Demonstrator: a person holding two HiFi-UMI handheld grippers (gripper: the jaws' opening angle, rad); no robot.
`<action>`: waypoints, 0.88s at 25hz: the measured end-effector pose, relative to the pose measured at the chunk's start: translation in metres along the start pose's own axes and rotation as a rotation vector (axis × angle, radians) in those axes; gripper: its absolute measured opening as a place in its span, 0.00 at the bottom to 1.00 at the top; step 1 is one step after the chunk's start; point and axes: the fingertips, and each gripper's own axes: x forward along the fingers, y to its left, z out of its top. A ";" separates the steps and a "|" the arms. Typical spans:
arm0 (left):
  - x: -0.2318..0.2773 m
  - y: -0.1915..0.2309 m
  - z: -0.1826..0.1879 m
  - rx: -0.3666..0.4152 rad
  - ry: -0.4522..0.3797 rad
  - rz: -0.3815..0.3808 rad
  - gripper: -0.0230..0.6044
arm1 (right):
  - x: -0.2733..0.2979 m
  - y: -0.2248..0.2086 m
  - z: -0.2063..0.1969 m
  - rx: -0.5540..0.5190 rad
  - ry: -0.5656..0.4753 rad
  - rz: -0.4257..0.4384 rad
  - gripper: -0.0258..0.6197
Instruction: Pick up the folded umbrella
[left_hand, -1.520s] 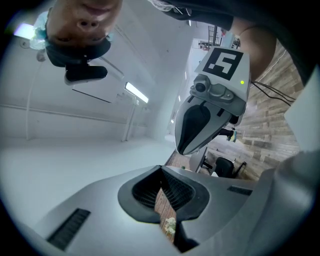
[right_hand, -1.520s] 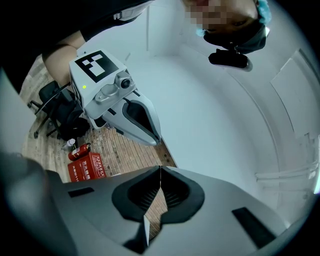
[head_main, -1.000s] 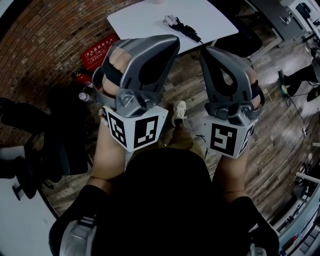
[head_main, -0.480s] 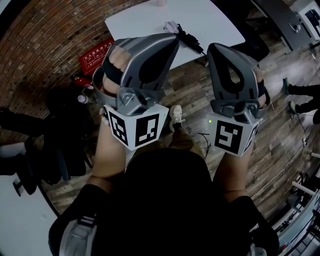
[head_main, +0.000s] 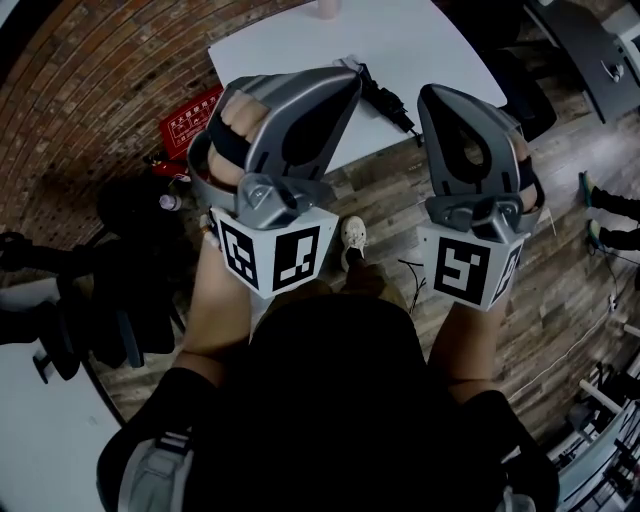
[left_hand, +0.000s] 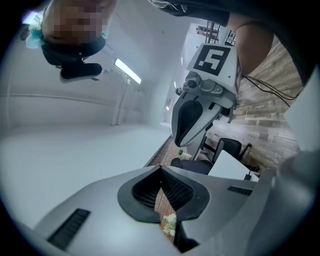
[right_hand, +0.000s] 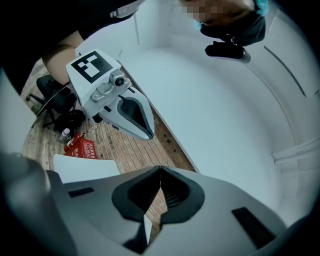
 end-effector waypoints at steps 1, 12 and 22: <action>0.008 0.000 -0.004 0.000 0.006 -0.002 0.06 | 0.008 -0.002 -0.006 0.003 -0.002 0.012 0.09; 0.080 0.001 -0.052 0.002 0.062 -0.020 0.06 | 0.076 -0.018 -0.058 0.099 -0.024 0.085 0.09; 0.114 -0.001 -0.068 -0.006 0.086 -0.017 0.06 | 0.101 -0.035 -0.080 0.094 -0.057 0.052 0.09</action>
